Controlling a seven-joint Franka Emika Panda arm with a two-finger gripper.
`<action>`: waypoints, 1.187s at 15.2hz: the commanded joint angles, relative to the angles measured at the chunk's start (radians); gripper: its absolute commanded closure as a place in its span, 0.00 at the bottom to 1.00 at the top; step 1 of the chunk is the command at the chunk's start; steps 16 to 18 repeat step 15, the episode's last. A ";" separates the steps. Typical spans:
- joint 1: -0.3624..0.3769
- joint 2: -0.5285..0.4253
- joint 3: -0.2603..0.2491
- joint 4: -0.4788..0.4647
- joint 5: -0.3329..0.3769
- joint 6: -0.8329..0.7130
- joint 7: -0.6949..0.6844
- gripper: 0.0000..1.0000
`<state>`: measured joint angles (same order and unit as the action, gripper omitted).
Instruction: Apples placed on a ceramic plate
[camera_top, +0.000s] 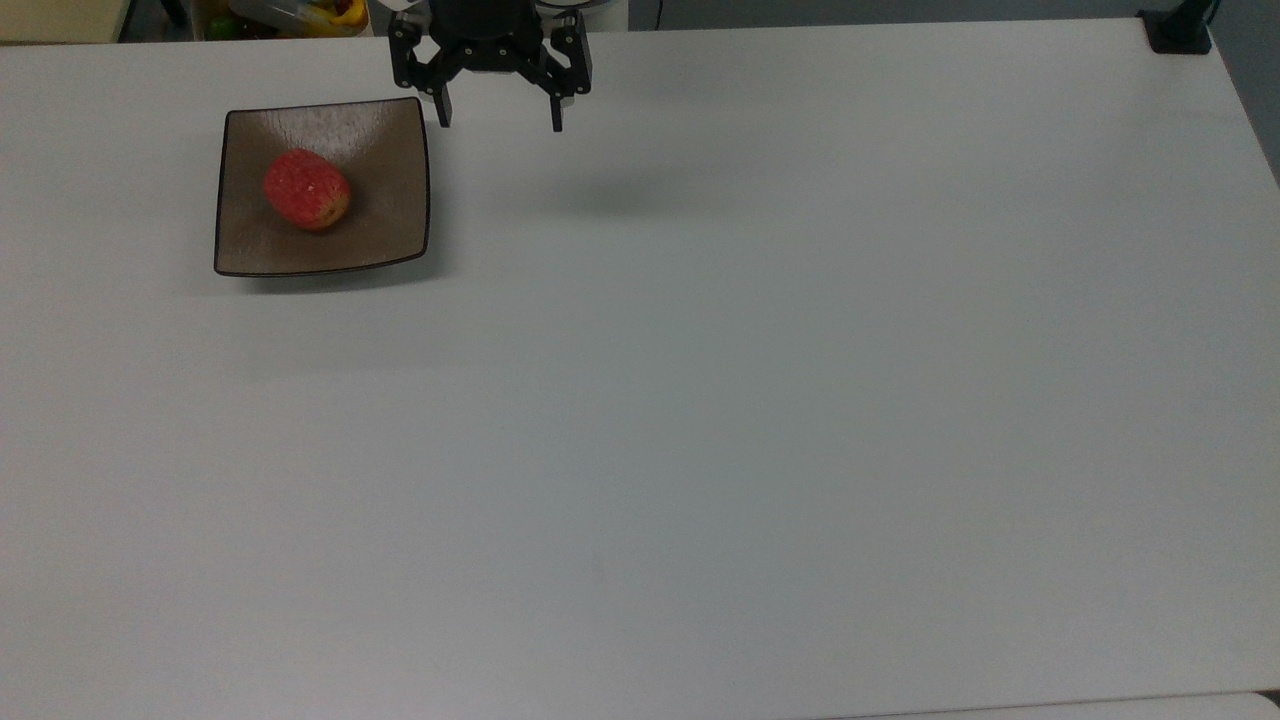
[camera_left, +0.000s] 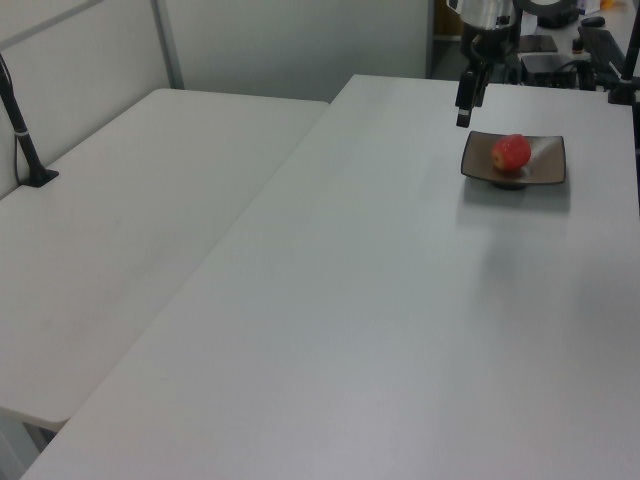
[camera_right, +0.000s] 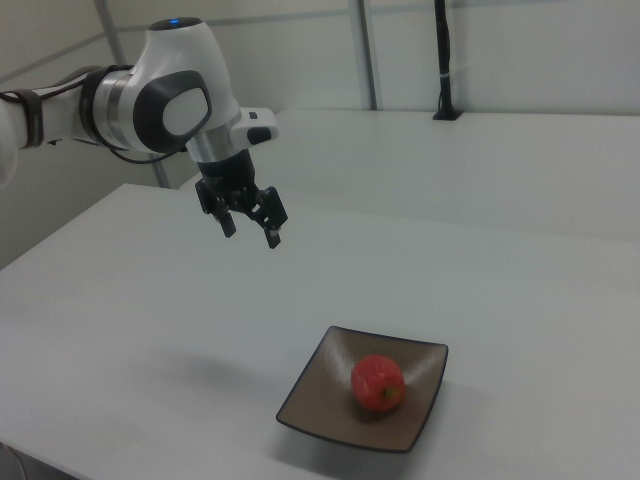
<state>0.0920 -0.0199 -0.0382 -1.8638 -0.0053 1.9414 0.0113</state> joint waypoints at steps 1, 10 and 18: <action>0.011 -0.017 -0.008 -0.020 0.021 -0.018 0.013 0.00; 0.002 0.002 0.004 -0.020 0.022 -0.030 0.013 0.00; 0.002 0.000 0.004 -0.009 0.021 -0.062 0.004 0.00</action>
